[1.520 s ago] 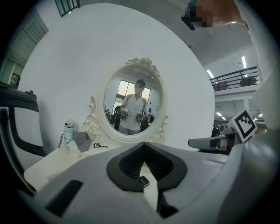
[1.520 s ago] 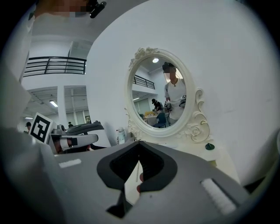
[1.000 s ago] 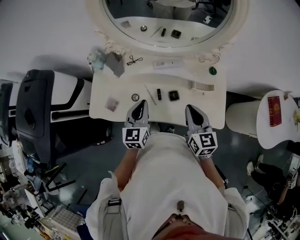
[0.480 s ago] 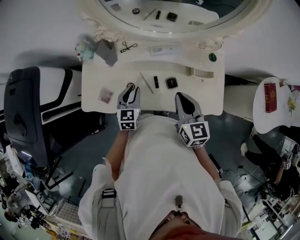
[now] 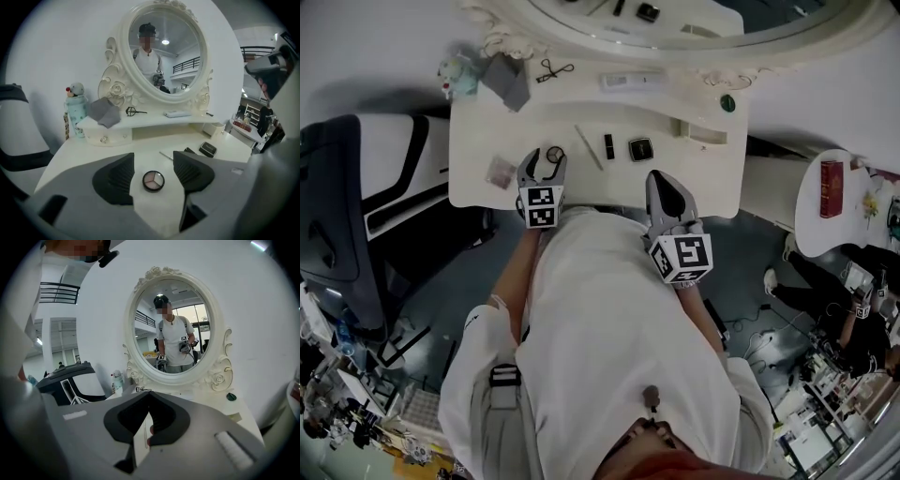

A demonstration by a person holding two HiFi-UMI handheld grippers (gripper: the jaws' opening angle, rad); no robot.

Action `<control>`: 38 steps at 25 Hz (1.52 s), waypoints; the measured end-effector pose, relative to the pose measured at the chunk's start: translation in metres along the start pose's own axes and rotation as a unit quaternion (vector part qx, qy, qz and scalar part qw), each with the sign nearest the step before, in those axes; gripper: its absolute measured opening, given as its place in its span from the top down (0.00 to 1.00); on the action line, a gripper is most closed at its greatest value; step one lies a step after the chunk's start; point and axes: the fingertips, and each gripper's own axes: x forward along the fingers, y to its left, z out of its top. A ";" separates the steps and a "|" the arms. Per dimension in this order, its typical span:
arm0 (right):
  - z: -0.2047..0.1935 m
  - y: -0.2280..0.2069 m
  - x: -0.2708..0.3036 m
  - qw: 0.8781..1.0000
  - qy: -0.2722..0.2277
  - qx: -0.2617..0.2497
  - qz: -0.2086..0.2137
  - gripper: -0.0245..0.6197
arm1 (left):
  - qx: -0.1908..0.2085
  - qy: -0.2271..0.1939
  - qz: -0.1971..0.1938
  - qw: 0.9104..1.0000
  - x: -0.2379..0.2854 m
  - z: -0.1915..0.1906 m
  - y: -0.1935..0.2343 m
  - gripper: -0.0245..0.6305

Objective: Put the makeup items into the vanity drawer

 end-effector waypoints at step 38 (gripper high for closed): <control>-0.017 0.000 -0.005 0.998 0.016 0.033 -0.041 0.95 | 0.041 0.125 -0.067 0.989 0.045 -0.081 -0.004 0.64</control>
